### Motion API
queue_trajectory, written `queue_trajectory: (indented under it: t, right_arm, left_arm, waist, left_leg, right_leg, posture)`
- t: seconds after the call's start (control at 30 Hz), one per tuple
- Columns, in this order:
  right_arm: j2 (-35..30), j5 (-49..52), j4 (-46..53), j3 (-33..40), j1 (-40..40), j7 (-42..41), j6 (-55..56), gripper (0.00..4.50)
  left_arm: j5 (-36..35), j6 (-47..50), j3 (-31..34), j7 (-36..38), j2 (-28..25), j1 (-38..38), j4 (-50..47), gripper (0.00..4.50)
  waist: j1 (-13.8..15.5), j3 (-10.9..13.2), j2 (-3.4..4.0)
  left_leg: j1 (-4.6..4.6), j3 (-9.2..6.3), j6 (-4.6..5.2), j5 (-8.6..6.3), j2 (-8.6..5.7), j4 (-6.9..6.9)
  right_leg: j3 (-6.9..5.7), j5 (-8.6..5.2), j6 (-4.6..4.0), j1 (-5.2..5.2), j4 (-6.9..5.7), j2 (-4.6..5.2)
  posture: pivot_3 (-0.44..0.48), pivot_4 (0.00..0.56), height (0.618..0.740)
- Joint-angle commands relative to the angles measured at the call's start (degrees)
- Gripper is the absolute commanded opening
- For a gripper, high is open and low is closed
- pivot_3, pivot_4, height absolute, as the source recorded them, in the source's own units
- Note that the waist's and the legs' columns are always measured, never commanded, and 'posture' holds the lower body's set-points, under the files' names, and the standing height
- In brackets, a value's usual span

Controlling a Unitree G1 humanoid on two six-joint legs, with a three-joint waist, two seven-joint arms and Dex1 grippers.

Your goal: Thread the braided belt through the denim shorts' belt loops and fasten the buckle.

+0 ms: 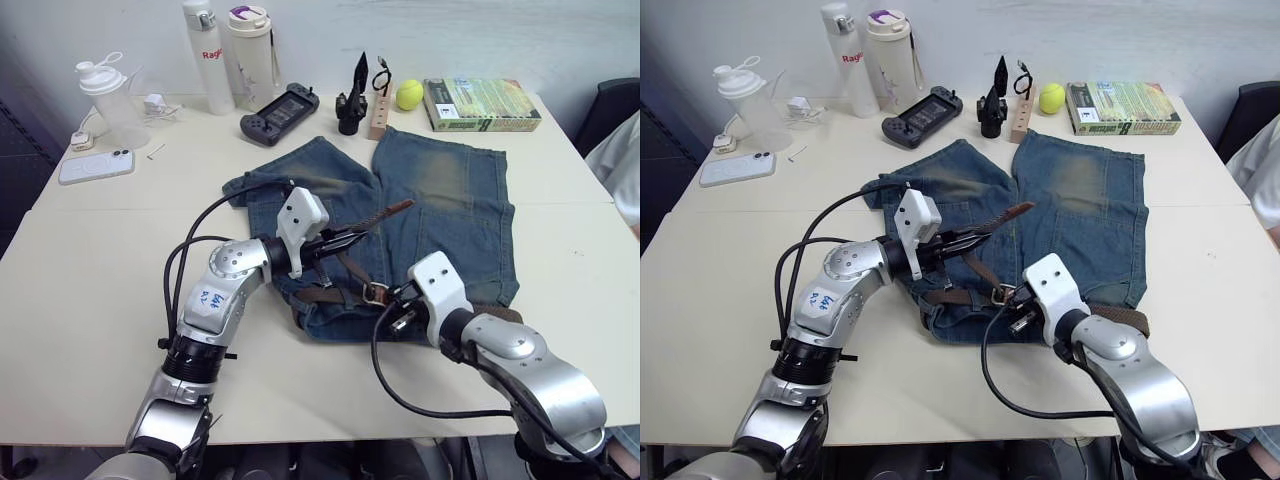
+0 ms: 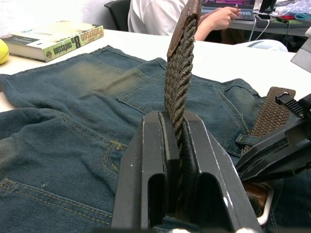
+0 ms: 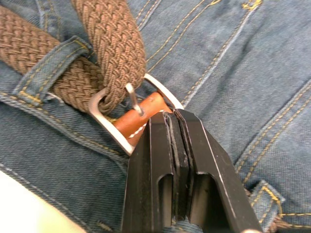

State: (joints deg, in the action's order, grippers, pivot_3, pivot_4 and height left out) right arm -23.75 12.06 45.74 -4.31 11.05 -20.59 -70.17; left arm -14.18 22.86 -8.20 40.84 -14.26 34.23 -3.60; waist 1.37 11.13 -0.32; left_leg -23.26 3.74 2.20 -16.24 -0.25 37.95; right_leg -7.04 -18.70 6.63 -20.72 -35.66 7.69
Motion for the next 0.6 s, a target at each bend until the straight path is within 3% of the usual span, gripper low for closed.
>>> queue_trajectory:
  t: [0.03,0.33,0.5,0.6]
  right_arm:
    - [-1.3,-0.1,1.6,-2.6,0.0,0.8,1.4,0.11]
    - [-1.8,-0.7,0.2,-8.7,3.0,0.9,5.0,0.11]
    - [-3.8,-3.0,-5.6,-12.4,2.4,1.3,7.4,0.11]
    - [-4.2,-2.8,-5.6,-10.7,2.4,1.5,7.5,0.11]
  left_arm:
    - [-0.5,-0.6,-0.2,0.0,0.1,0.5,-2.0,0.0]
    - [-0.3,-0.4,-0.4,-0.5,0.3,0.8,-1.9,0.0]
    - [-0.3,-0.4,-0.7,-0.5,0.1,0.9,-2.0,0.0]
    - [0.2,-1.1,-0.5,-0.5,-0.8,0.3,-2.3,0.0]
  waist:
    - [0.0,0.0,0.0]
    - [0.0,0.0,0.0]
    - [-0.1,0.0,0.0]
    - [0.0,0.0,-0.01]
  left_leg:
    - [0.0,0.0,0.0,0.0,0.0,0.0]
    - [0.0,0.0,0.0,0.0,0.01,0.0]
    - [0.01,0.0,0.0,0.0,0.01,0.0]
    - [0.03,0.0,0.0,0.0,0.02,0.0]
  right_leg:
    - [0.0,0.0,0.0,0.0,0.0,0.0]
    - [0.0,0.0,0.0,-0.01,0.01,-0.01]
    - [-0.01,0.0,0.0,0.01,0.01,-0.01]
    - [-0.01,0.0,0.0,0.03,0.01,-0.02]
  posture:
    - [0.0,0.15,0.724]
    - [0.0,0.15,0.724]
    - [0.0,0.15,0.724]
    - [0.0,0.15,0.724]
